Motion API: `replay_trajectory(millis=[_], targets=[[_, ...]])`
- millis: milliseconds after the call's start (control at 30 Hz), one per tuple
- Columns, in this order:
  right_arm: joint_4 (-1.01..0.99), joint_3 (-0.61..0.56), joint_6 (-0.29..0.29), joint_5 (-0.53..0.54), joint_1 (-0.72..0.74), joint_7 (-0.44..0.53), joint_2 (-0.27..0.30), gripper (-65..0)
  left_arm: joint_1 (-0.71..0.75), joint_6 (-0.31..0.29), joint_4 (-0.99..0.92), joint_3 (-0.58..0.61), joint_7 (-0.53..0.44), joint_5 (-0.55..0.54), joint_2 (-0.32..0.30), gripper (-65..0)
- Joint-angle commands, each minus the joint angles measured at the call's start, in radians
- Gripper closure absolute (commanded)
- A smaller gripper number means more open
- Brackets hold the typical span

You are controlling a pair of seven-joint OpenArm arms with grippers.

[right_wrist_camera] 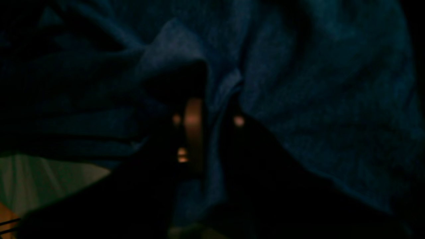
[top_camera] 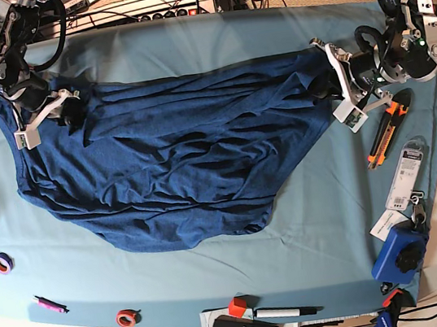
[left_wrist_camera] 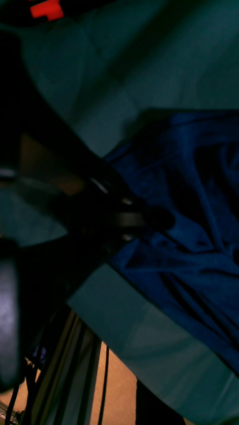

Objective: Layout the t-shirt on the table in an organized manner, then fold the t-shirt properly
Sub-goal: 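Drag the held edge with the right gripper to stretch the shirt taut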

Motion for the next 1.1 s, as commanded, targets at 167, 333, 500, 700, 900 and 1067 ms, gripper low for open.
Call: replay_trajectory(millis=[167,333,500,700,900,1067], targets=[[0.006,-0.003,0.003,-0.015,0.034,-0.067,0.004,-4.4,-0.008,-0.003,0.016,-0.006,-0.021,-0.010,-0.011,0.0],[0.006,-0.003,0.003,-0.015,0.066,-0.072,0.014,-4.4,-0.008,-0.003,0.016,-0.006,-0.021,-0.010,-0.011,0.0],[0.006,-0.003,0.003,-0.015,0.098,-0.078,0.048,-4.4,-0.008,-0.003,0.016,-0.006,-0.021,-0.010,-0.011,0.0],[0.006,-0.003,0.003,-0.015,0.108,-0.080,0.087,-4.4,-0.008,-0.003,0.016,-0.006,-0.021,-0.010,-0.011,0.0],[0.006,-0.003,0.003,-0.019,0.108,-0.078,0.109,-4.4,-0.008,-0.003,0.016,-0.006,-0.021,-0.010,-0.011,0.0],[0.006,-0.003,0.003,-0.019,0.108,-0.093,0.111,-4.5,-0.008,-0.003,0.016,-0.006,-0.021,-0.010,-0.011,0.0]])
